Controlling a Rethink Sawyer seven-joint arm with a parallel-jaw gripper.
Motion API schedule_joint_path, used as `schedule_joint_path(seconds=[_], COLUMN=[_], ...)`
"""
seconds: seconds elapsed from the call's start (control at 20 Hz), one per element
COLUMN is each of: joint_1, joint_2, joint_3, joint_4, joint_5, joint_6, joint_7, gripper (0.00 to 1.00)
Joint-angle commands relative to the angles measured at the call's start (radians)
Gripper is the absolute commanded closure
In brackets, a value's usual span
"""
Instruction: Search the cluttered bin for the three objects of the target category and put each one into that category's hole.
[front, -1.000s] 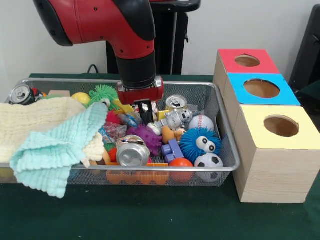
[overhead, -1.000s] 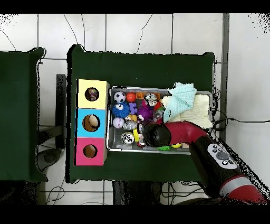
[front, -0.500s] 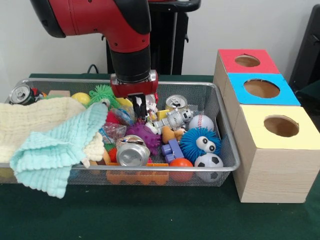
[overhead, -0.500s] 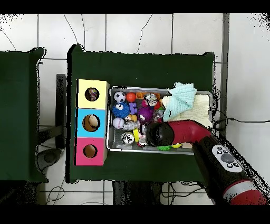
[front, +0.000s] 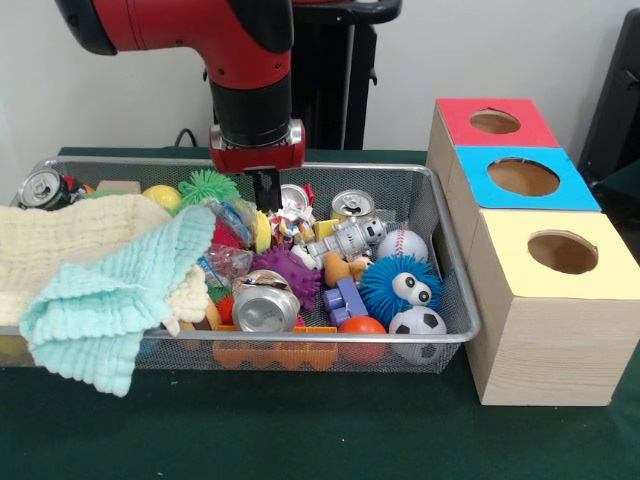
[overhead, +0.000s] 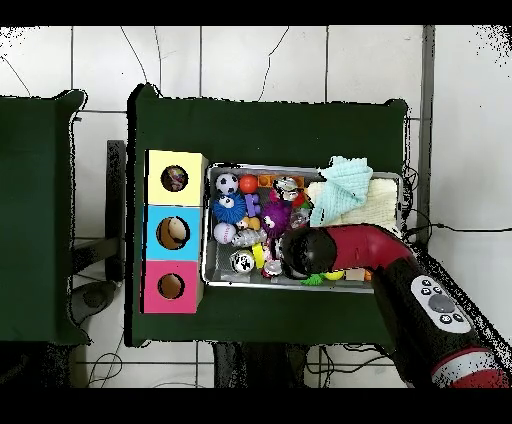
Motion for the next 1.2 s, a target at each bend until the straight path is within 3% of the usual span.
schedule_joint_path(seconds=[0.05, 0.35, 0.4, 1.2], joint_1=[-0.027, -0.031, -0.032, -0.021], joint_2=[-0.011, 0.022, 0.023, 0.049], joint_3=[0.090, 0.087, 0.092, 0.094], joint_4=[-0.040, -0.016, -0.018, -0.047], joint_5=[0.037, 0.016, 0.010, 0.007], joint_6=[0.151, 0.057, 0.063, 0.116], joint_7=[-0.192, -0.122, -0.129, -0.148], gripper=[1.00, 1.00, 0.00, 0.00])
